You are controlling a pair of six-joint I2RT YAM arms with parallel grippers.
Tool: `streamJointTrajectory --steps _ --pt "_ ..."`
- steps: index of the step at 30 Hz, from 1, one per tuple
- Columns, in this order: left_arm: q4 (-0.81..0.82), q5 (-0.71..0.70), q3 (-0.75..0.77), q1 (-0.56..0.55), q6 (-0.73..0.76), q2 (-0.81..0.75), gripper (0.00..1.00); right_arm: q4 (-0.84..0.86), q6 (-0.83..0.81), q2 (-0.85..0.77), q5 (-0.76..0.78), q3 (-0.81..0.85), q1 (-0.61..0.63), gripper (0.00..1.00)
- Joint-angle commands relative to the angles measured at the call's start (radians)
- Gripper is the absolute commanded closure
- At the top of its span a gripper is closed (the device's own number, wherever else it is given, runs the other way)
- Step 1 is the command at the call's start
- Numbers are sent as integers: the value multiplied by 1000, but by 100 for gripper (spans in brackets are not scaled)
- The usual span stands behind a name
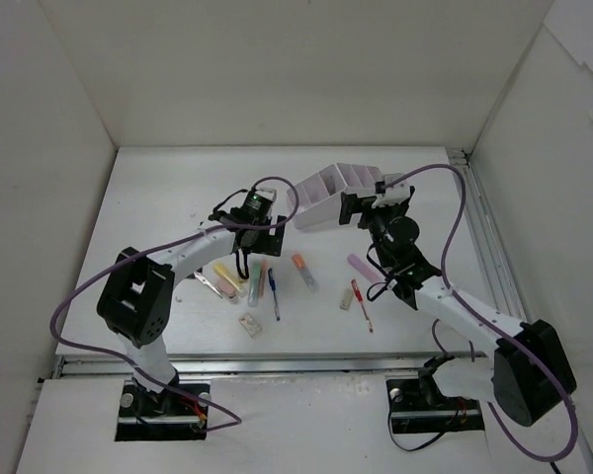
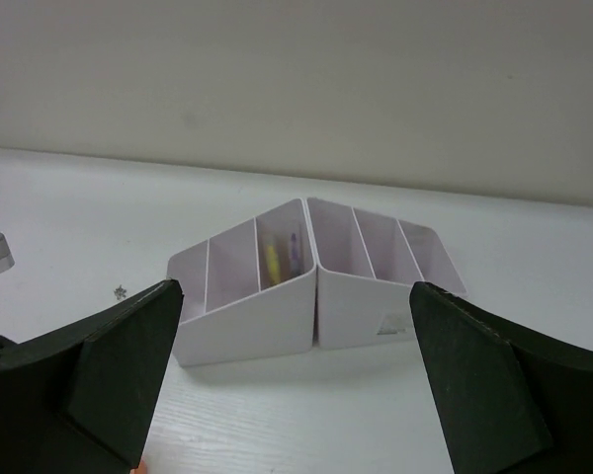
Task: Sort the stationery into containers
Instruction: Pick up the pen from the center of the board.
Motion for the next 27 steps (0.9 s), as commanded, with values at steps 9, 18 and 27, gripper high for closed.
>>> streamJointTrajectory --steps 9,18,27 --pt "23 17 79 -29 -18 97 40 -284 56 -227 226 3 17 2" --pt "30 -35 62 -38 -27 146 54 -364 68 -278 257 -3 19 2" --pt "23 -44 56 -47 -44 169 76 -384 80 -298 305 -8 17 2"
